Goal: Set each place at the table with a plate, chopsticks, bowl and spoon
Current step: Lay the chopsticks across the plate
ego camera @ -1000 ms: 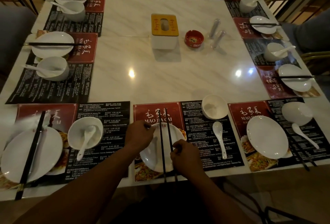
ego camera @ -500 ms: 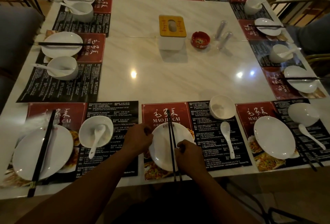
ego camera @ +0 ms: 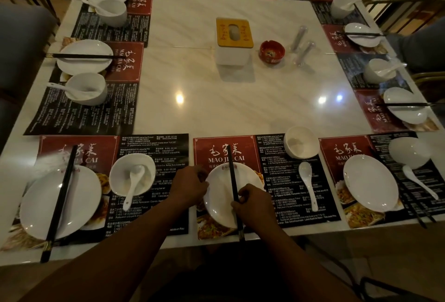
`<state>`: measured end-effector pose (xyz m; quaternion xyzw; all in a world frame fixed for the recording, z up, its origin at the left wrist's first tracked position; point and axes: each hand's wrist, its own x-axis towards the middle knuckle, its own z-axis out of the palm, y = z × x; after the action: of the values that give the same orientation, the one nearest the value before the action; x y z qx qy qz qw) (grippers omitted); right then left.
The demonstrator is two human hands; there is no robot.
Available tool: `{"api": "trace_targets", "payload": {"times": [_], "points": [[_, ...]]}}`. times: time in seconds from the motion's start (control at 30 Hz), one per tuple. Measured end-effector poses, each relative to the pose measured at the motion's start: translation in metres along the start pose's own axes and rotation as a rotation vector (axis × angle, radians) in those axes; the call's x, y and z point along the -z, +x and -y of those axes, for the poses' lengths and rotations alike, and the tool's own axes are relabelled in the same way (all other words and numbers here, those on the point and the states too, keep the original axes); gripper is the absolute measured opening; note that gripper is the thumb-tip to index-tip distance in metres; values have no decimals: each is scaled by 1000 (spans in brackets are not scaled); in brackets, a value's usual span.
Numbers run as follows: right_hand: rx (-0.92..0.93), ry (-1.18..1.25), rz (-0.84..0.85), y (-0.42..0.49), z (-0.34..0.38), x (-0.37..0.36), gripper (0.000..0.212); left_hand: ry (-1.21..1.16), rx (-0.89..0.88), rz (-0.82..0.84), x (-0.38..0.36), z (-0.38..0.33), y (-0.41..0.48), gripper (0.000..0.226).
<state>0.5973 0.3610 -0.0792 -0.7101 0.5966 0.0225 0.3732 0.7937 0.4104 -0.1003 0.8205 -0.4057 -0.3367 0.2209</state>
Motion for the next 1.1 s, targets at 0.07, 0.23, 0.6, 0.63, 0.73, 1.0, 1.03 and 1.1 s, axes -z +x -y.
{"api": "trace_targets", "payload": {"times": [0.07,0.23,0.6,0.63,0.73,1.0,1.03,1.1], "points": [[-8,-4,3,0,0,0,35,-3,2,2,0,0,0,29],[-3,4,-7,-1,-1,-2,36,-9,6,6,0,1,-1,29],[-20,4,-3,0,-1,-4,37,12,16,14,2,2,-1,28],[-21,5,-5,0,-1,-5,38,11,16,13,2,2,-1,29],[-21,9,-8,0,-2,-5,37,12,17,14,2,1,-1,29],[0,-3,-27,-3,-5,-1,36,21,19,-8,3,-2,-1,29],[1,-3,-35,-3,-6,2,35,22,22,-7,3,-3,-1,29],[-9,-2,-47,-3,-12,7,32,21,23,-20,2,-6,-1,28]]}}
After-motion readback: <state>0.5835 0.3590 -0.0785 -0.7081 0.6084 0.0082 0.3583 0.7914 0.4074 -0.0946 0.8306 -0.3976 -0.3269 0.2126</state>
